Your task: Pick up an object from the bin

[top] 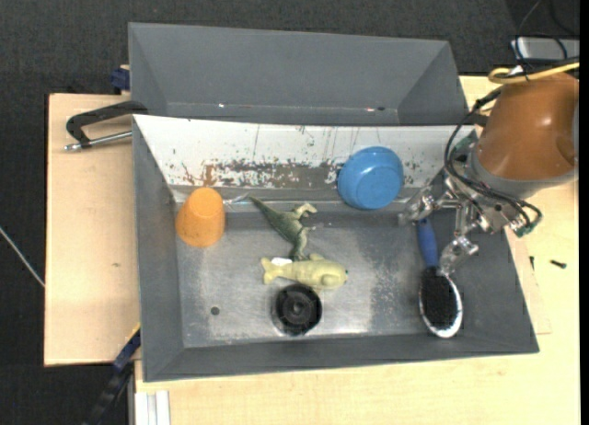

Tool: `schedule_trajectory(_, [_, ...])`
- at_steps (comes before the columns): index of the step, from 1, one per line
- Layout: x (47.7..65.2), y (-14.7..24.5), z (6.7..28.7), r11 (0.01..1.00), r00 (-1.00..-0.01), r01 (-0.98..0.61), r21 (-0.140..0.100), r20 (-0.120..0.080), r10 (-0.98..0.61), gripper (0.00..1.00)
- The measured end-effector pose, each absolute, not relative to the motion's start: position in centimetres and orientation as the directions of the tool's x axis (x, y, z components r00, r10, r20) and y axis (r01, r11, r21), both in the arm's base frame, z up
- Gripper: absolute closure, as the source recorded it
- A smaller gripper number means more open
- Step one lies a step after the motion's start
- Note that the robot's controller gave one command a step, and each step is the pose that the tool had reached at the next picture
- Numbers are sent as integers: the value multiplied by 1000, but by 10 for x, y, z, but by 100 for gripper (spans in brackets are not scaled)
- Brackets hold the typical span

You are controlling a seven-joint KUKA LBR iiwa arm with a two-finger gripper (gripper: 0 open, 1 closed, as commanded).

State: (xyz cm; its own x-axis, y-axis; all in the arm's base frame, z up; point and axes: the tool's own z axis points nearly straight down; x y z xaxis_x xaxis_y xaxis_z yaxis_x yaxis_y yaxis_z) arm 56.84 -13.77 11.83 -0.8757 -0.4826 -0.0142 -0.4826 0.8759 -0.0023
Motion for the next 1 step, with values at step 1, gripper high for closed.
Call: schedule_trajectory(1, [593, -45, 73, 669, -669, -743, -5, -5, -743, 0])
